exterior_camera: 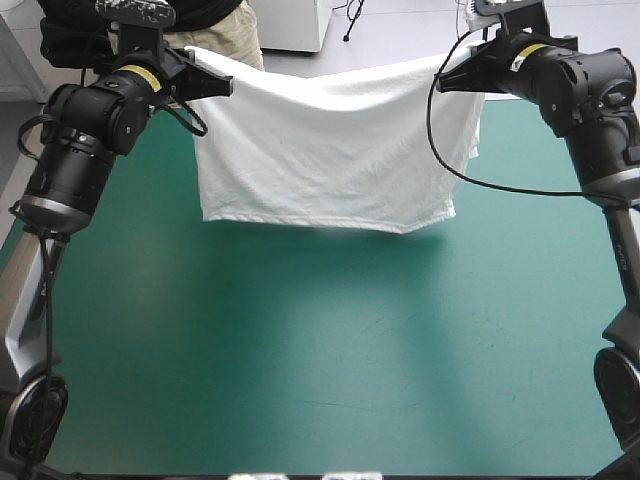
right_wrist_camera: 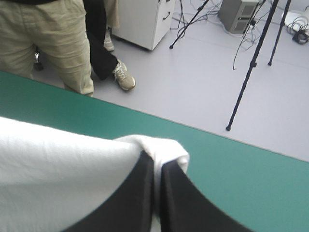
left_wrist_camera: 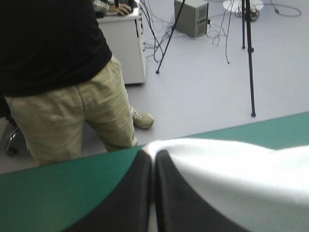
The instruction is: Fold the cloth
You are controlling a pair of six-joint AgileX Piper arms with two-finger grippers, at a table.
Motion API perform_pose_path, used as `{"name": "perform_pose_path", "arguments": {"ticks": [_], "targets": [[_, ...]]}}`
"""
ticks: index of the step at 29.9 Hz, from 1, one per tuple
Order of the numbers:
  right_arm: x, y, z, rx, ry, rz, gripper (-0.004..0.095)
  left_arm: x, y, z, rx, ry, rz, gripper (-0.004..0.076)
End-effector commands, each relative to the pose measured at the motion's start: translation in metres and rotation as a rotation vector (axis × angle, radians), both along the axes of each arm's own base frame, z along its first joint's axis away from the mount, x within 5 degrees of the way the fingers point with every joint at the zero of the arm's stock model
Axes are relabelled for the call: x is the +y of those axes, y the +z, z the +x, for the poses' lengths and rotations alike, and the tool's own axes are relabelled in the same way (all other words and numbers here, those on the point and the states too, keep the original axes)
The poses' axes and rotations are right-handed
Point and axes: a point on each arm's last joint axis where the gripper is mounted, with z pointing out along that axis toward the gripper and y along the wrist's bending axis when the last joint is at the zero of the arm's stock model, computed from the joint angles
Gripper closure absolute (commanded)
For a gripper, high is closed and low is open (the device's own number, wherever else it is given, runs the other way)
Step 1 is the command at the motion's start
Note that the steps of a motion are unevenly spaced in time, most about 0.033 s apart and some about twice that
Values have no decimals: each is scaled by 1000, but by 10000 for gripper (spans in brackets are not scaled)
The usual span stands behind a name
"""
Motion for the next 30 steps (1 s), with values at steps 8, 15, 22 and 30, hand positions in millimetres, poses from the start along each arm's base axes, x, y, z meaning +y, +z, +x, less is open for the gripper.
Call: {"name": "perform_pose_path", "arguments": {"ticks": [8,15,22,30], "targets": [[-1,14,7,-152,-2,17,925,-8,16,12,-202,-35,-55,739],[8,-80,19,270,41,-7,925,-12,-63,22,188,-6,-19,741],[13,-153,-18,555,143,26,925,-3,-137,-18,521,5,-4,741],[5,-186,-77,716,162,35,925,6,-197,-81,809,-56,-20,741]]}}
